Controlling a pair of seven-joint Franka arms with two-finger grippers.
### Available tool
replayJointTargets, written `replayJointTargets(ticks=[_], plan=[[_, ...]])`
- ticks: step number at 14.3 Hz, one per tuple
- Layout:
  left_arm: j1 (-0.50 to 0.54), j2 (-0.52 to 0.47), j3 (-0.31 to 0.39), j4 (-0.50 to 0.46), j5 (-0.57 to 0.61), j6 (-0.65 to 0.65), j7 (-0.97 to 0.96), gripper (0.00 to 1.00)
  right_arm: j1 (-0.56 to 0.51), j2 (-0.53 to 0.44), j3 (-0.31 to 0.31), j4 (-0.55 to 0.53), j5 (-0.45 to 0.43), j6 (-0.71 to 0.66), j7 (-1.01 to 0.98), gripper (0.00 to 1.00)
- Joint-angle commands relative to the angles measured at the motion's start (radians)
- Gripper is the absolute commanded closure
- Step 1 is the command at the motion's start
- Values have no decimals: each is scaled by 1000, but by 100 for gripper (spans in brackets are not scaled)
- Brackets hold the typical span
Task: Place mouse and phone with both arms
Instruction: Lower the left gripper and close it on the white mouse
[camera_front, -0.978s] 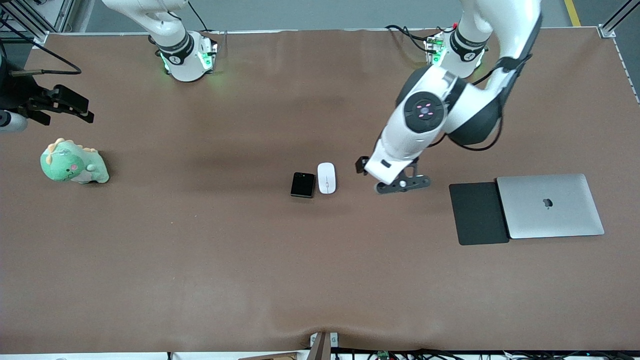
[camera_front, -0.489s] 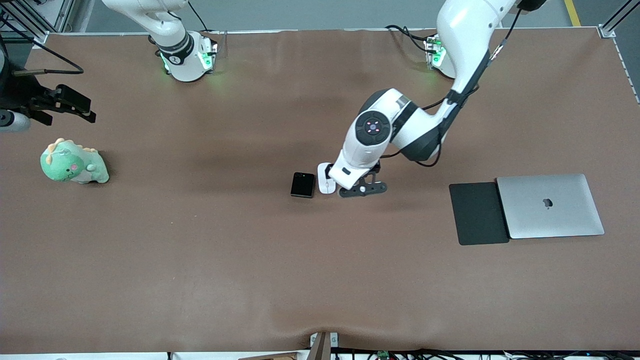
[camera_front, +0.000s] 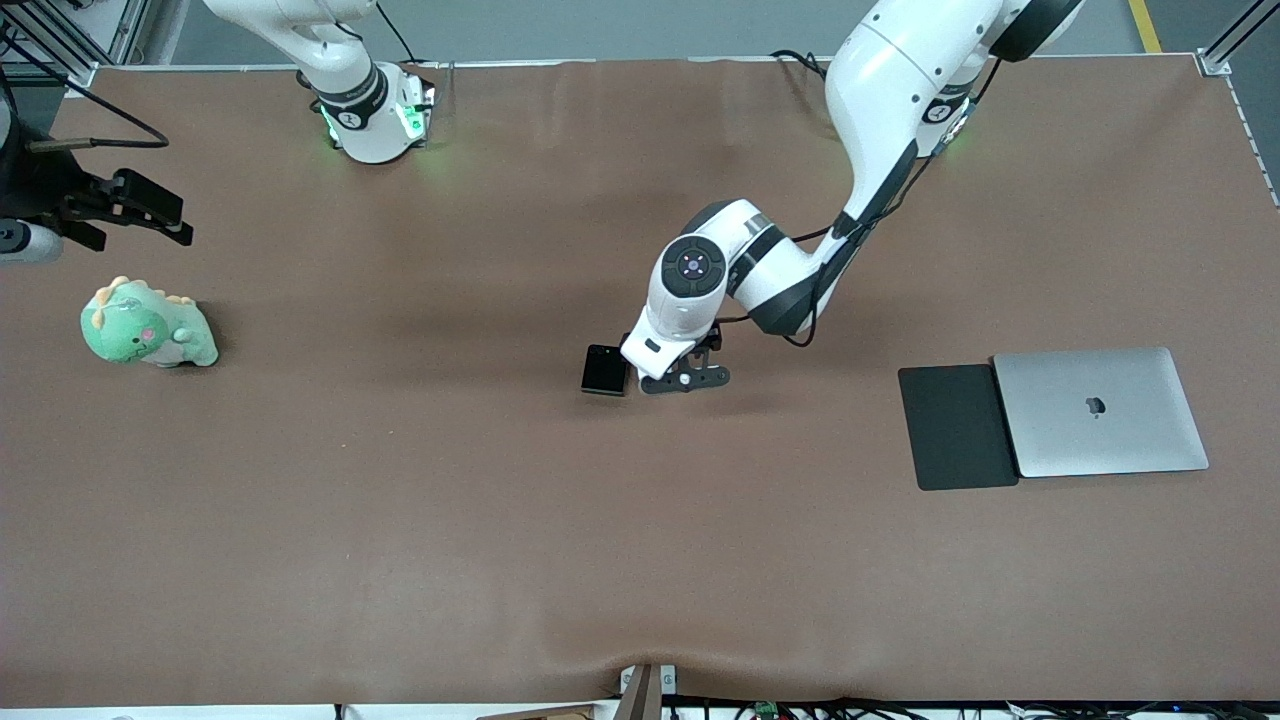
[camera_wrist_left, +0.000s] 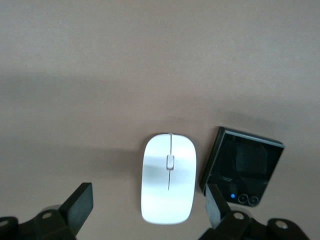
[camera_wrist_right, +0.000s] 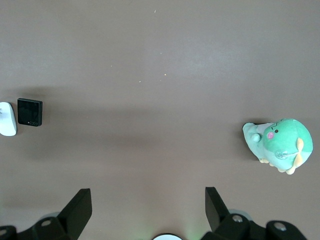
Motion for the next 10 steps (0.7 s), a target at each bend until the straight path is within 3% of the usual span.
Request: replayJointTargets(ticks=[1, 10], plan=[[-22, 45, 7, 32, 34, 49, -52, 5, 11, 5, -5, 10, -1, -1, -4, 0], [-116, 120, 85, 73, 45, 75, -98, 18, 5, 5, -5, 10, -1, -10, -7, 0]])
